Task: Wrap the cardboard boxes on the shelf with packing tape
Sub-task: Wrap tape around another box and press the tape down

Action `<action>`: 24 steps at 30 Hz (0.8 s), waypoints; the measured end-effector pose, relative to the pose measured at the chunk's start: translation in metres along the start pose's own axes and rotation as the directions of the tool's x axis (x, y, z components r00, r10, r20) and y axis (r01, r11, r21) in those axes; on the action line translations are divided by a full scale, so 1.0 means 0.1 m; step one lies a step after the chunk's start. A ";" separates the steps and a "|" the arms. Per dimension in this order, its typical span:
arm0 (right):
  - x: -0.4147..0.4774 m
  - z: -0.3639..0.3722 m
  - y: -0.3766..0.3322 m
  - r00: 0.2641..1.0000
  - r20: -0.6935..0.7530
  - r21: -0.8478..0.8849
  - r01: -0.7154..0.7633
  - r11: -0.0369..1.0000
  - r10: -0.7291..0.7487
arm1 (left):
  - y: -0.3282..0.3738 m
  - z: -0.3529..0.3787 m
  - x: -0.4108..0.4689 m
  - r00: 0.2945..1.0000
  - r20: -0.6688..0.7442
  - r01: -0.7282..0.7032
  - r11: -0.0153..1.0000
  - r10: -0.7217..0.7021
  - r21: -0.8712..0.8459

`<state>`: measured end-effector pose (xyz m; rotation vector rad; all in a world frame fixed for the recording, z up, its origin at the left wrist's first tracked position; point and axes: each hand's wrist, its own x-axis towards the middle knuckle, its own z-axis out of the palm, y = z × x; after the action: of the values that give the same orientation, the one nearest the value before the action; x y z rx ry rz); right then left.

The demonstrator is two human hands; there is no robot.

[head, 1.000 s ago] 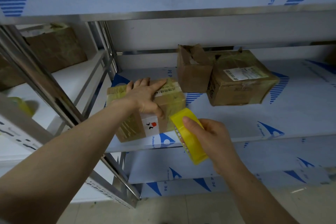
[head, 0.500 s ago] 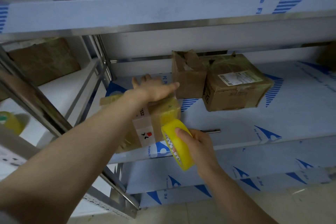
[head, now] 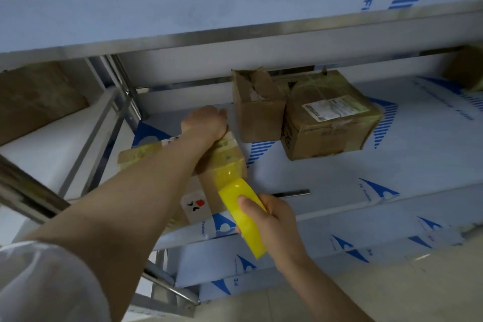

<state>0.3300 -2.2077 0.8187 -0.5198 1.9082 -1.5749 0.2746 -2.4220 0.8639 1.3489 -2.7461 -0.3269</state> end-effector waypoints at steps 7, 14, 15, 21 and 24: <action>0.00 0.02 -0.01 1.000 -0.006 0.028 -0.017 0.999 0.017 | 0.11 -0.12 -0.51 0.982 0.125 -0.167 0.959 0.141 0.229; 0.00 0.03 -0.06 0.999 0.013 0.090 -0.049 0.995 0.048 | 0.11 -0.01 -0.66 0.974 0.169 -0.180 0.972 0.153 0.154; 0.01 0.01 -0.05 0.998 0.026 0.106 -0.055 0.993 0.052 | 0.12 -0.01 -0.69 0.975 0.172 -0.165 0.975 0.140 0.146; 0.03 0.00 -0.05 0.998 0.021 0.138 -0.067 0.988 0.064 | 0.15 0.02 -0.70 0.975 0.161 -0.176 0.973 0.151 0.152; 0.04 -0.02 -0.05 0.997 0.032 0.150 -0.076 0.986 0.072 | 0.02 -0.12 -0.42 0.984 0.162 -0.092 0.989 0.073 0.114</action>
<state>0.3253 -2.2096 0.8231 -0.3980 1.7514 -1.6399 0.3002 -2.3894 0.8772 1.2822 -2.9875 -0.2775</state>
